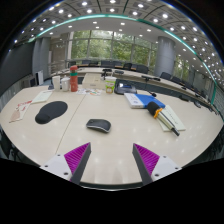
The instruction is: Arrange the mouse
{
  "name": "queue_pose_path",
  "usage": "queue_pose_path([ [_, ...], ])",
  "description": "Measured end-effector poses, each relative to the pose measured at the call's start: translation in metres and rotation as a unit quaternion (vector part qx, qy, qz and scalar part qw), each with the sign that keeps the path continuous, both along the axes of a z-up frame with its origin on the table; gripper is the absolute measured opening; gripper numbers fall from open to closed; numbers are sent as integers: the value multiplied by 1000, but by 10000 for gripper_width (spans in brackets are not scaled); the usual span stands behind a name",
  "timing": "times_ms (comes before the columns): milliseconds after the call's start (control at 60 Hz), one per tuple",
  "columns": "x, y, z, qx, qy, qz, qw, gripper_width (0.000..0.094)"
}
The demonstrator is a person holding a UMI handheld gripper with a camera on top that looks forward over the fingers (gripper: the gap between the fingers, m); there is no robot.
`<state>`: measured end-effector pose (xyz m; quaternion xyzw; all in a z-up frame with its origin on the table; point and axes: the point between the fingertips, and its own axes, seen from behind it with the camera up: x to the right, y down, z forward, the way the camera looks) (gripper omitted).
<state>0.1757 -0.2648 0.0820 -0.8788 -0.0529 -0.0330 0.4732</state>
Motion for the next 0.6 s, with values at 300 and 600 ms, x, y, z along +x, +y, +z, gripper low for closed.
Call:
queue_pose_path([
  [300,-25,115,-70,-33,-4,29,999,855],
  [600,-37,181,-89,-46,13,62,997,854],
])
